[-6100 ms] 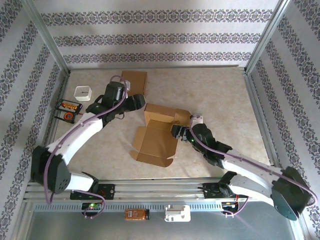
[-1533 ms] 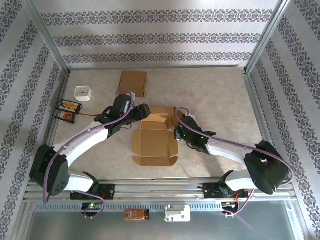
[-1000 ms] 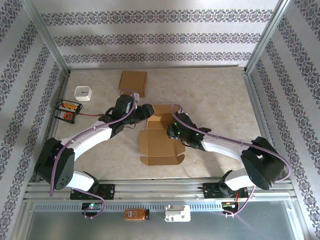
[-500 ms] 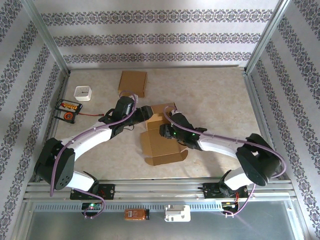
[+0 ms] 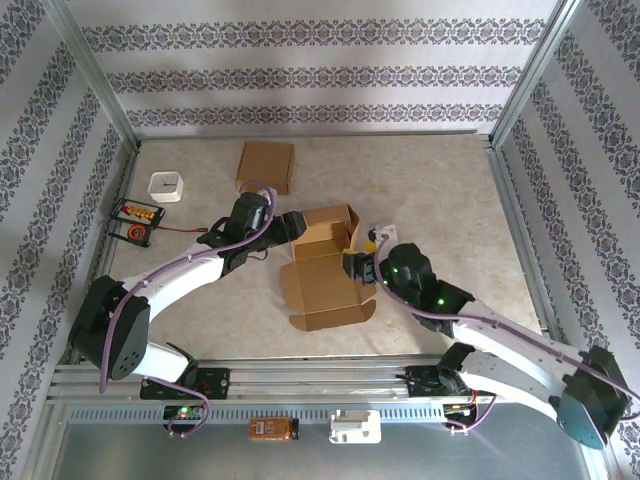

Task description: Fold the paper box

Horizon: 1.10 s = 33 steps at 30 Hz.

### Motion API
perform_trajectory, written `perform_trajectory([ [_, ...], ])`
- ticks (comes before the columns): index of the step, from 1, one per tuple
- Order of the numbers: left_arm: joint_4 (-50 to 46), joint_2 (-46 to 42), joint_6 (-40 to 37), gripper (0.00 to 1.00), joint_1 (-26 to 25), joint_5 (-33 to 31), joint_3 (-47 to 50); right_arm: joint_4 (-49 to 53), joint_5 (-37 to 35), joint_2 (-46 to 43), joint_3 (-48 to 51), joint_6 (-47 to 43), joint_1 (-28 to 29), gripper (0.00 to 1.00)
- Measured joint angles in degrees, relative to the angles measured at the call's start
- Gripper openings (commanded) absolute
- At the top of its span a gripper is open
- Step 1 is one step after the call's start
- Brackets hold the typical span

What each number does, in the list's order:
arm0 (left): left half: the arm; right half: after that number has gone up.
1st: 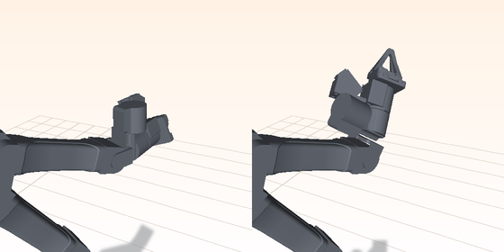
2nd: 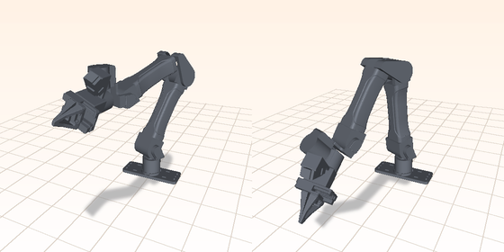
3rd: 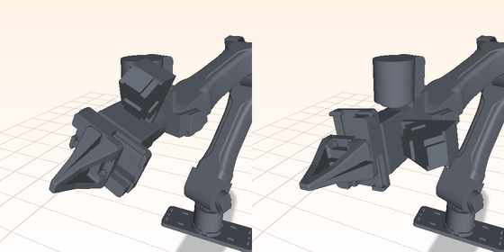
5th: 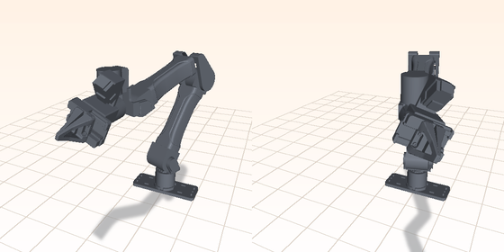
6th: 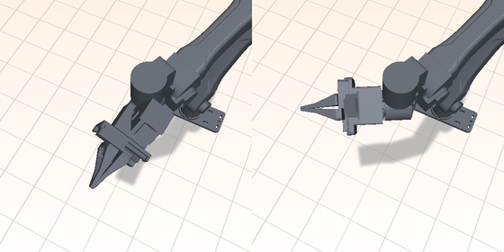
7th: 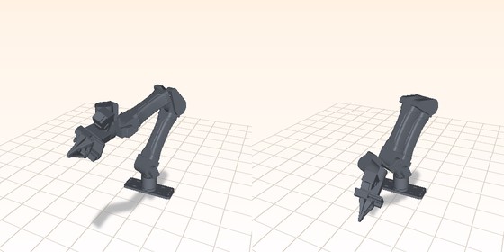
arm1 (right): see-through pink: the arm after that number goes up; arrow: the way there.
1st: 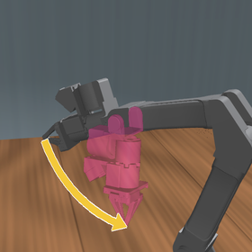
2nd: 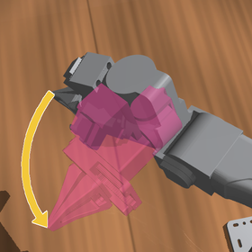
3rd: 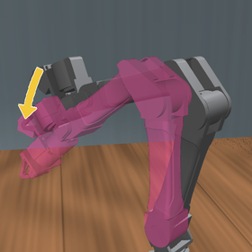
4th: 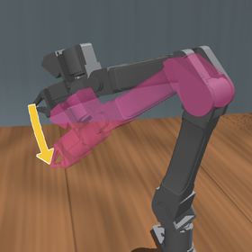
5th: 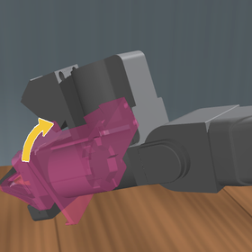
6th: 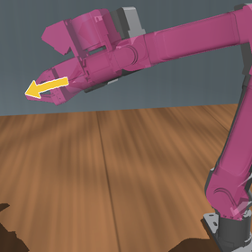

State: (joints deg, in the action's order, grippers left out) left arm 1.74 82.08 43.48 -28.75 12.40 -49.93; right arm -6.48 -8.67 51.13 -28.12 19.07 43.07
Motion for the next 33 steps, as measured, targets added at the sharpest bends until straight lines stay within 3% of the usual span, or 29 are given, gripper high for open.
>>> perform_trajectory([
  [6, 0.0, 0.0, -0.9, 0.66, 0.0, 0.0, -0.1, -3.7, -1.1, -3.3, 5.5, -2.6, -14.4, 0.58],
  [10, 0.0, 0.0, -1.2, 0.66, 0.0, 0.0, -0.1, -6.6, 1.7, -0.8, 7.1, -3.3, -19.3, 0.62],
  [19, -0.1, 0.0, -1.5, 0.66, 0.0, 0.0, -0.1, -9.2, 14.8, 16.7, 1.9, -11.5, -20.5, 0.7],
  [33, -0.3, -0.1, -1.7, 0.66, 0.4, 0.7, -0.1, -15.3, 30.3, 34.1, -8.3, -15.2, -20.9, 0.68],
])
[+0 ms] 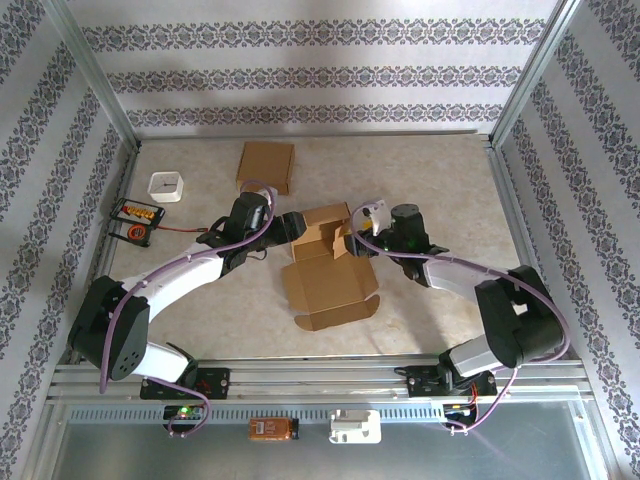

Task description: Fold the paper box

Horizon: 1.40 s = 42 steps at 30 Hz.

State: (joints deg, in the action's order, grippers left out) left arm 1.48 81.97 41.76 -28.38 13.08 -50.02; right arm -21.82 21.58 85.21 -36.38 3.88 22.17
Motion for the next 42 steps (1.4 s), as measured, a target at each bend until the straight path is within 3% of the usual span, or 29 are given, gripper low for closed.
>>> perform_trajectory([
  [7, 0.0, 0.0, 0.0, 0.66, 0.0, 0.4, 0.0, -1.9, 1.8, 6.1, -3.7, -0.2, 2.5, 0.64],
  [14, 0.0, 0.0, 0.0, 0.66, 0.3, 0.4, 0.0, -5.9, -0.9, 12.2, -7.5, 4.8, 3.1, 0.42],
  [20, 0.5, -0.9, 1.0, 0.79, 0.6, 1.4, 0.8, -7.2, -5.3, 14.6, -9.3, 11.1, 3.9, 0.27],
  [23, 0.5, -2.2, 2.0, 0.83, 0.7, 1.9, 1.8, -7.2, -6.8, 14.7, -9.3, 13.0, 4.5, 0.16],
  [26, 0.8, -3.7, 2.4, 0.85, 0.7, 1.8, 2.3, -7.0, -8.1, 14.7, -9.3, 13.9, 5.3, 0.11],
  [31, 2.1, -4.5, 3.4, 0.85, 1.1, 1.9, 3.0, -6.8, -10.2, 14.7, -9.2, 14.3, 7.0, 0.1],
  [37, 2.6, -4.2, 4.1, 0.76, 1.5, 4.3, 3.3, -4.4, -11.6, 12.3, -7.8, 14.0, 7.7, 0.14],
  [42, 3.3, -4.0, 4.8, 0.74, 1.5, 5.0, 3.6, -3.3, -14.2, 11.3, -7.1, 12.8, 9.2, 0.31],
])
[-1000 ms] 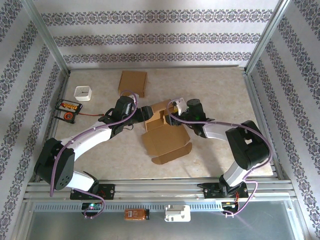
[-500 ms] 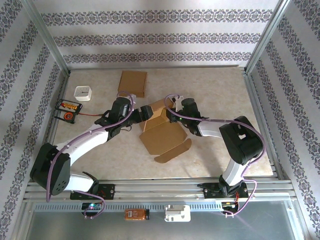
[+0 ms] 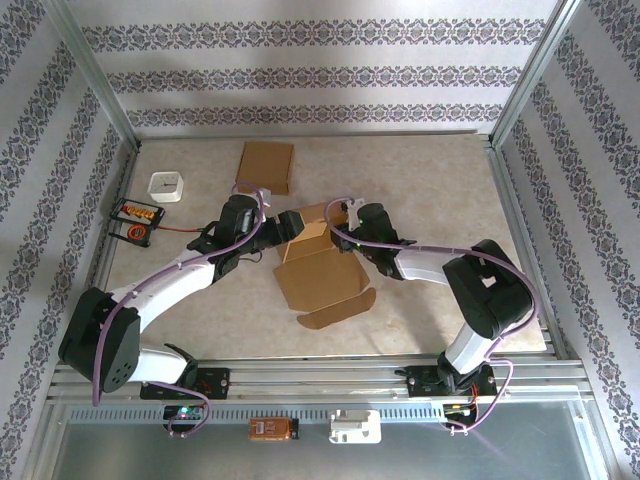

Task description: Fold the paper box

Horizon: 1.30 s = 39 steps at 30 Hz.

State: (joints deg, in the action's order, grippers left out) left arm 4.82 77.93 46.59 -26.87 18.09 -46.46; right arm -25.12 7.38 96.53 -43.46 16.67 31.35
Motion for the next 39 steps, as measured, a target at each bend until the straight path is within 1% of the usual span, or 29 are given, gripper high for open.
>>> perform_trajectory([
  [2, 0.4, 0.5, 0.4, 0.74, 0.0, 0.2, 0.0, -1.5, -0.8, 0.9, 0.0, 0.0, 0.4, 0.34],
  [5, 0.7, 1.3, 0.7, 0.75, 0.0, 0.8, 0.0, -5.7, -1.6, 4.2, -0.2, -0.1, 0.4, 0.34],
  [10, 0.6, 1.7, 1.5, 0.75, 0.7, 0.7, 0.1, -11.8, -3.5, 8.7, -1.8, -0.3, 0.5, 0.26],
  [13, 0.6, 1.6, 1.7, 0.75, 0.7, 0.7, 0.5, -14.3, -5.1, 9.9, -1.8, -0.4, 0.8, 0.18],
  [16, 0.7, 1.2, 1.7, 0.8, 0.7, 0.7, 1.0, -15.4, -6.0, 10.3, -1.6, -0.7, 0.8, 0.1],
  [19, 2.1, -2.2, 1.7, 0.85, 0.7, -0.1, 3.4, -16.1, -5.4, 9.5, -0.3, -1.2, 1.5, 0.05],
  [21, 2.8, -7.6, 1.7, 0.87, 0.7, -2.2, 6.6, -15.4, -4.2, 7.5, 1.3, -1.9, 2.0, 0.05],
  [23, 3.0, -14.3, 1.3, 0.88, 0.7, -5.5, 9.0, -12.0, -2.3, 3.0, 2.9, -4.1, 2.3, 0.06],
  [25, 2.9, -20.7, 0.1, 0.89, 0.7, -9.1, 9.6, -7.2, 0.4, -1.9, 2.4, -7.3, 2.3, 0.07],
  [27, 3.0, -25.9, -1.6, 0.9, 0.7, -12.5, 9.6, 0.8, 3.0, -7.2, -0.6, -12.0, 2.3, 0.07],
  [29, 2.7, -30.1, -4.1, 0.91, 0.7, -15.8, 9.6, 10.3, 4.7, -11.6, -6.1, -17.8, 2.3, 0.07],
  [32, 1.3, -33.3, -7.9, 0.93, 0.7, -19.6, 9.6, 23.1, 5.6, -16.1, -15.4, -26.5, 2.8, 0.07],
  [34, 0.0, -33.9, -10.3, 0.93, 0.7, -21.0, 9.7, 30.4, 5.5, -18.1, -20.6, -31.8, 3.5, 0.07],
  [37, -1.6, -34.9, -13.6, 0.94, 0.7, -21.8, 10.3, 40.9, 4.2, -20.3, -26.8, -40.5, 5.7, 0.12],
  [39, -1.9, -35.7, -15.8, 0.94, 0.7, -21.7, 10.7, 47.9, 1.8, -20.8, -30.1, -47.1, 8.0, 0.12],
])
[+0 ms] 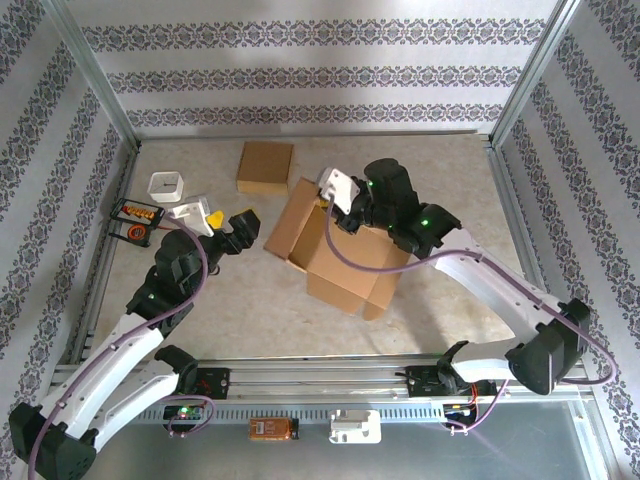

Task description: Fold the paper box

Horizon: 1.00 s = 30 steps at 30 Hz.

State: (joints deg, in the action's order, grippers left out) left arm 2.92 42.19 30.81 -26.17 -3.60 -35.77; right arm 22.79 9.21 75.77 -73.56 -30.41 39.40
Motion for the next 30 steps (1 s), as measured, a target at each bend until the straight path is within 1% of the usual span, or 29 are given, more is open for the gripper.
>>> perform_trajectory([
  [3, -0.2, -1.5, -3.8, 0.96, 0.0, 0.6, 0.4, 9.9, -6.6, 0.4, -3.7, -12.2, 5.0, 0.11],
  [5, -0.2, -2.2, -6.8, 0.98, 0.0, 1.2, 0.4, 15.9, -12.3, 1.8, -5.6, -20.4, 8.4, 0.11],
  [7, -1.0, -2.0, -9.7, 0.98, 0.0, 2.4, -0.2, 20.7, -17.6, 4.3, -7.2, -26.2, 10.7, 0.12],
  [11, -7.5, 0.6, -16.8, 1.0, 0.0, 6.8, -5.8, 26.8, -26.5, 12.1, -8.8, -34.0, 12.6, 0.16],
  [14, -14.4, 3.0, -22.6, 1.0, 0.0, 9.6, -12.8, 29.0, -30.4, 17.8, -8.8, -37.2, 12.6, 0.18],
  [16, -19.5, 4.5, -26.4, 1.0, 0.0, 10.1, -17.2, 29.4, -31.3, 20.9, -8.8, -38.4, 12.6, 0.2],
  [19, -27.0, 6.3, -32.2, 1.0, 0.0, 9.3, -21.9, 29.1, -31.7, 24.7, -8.8, -39.4, 13.0, 0.2],
  [23, -34.9, 6.6, -38.0, 1.0, 0.0, 7.3, -22.5, 28.2, -31.7, 30.1, -9.0, -40.4, 14.5, 0.24],
  [27, -38.1, 4.6, -41.3, 1.0, 0.0, 6.1, -21.8, 26.4, -30.4, 35.4, -9.0, -40.5, 16.3, 0.24],
  [30, -38.6, 2.7, -42.7, 1.0, 0.0, 5.9, -21.7, 24.2, -30.4, 36.8, -9.0, -40.4, 17.7, 0.25],
])
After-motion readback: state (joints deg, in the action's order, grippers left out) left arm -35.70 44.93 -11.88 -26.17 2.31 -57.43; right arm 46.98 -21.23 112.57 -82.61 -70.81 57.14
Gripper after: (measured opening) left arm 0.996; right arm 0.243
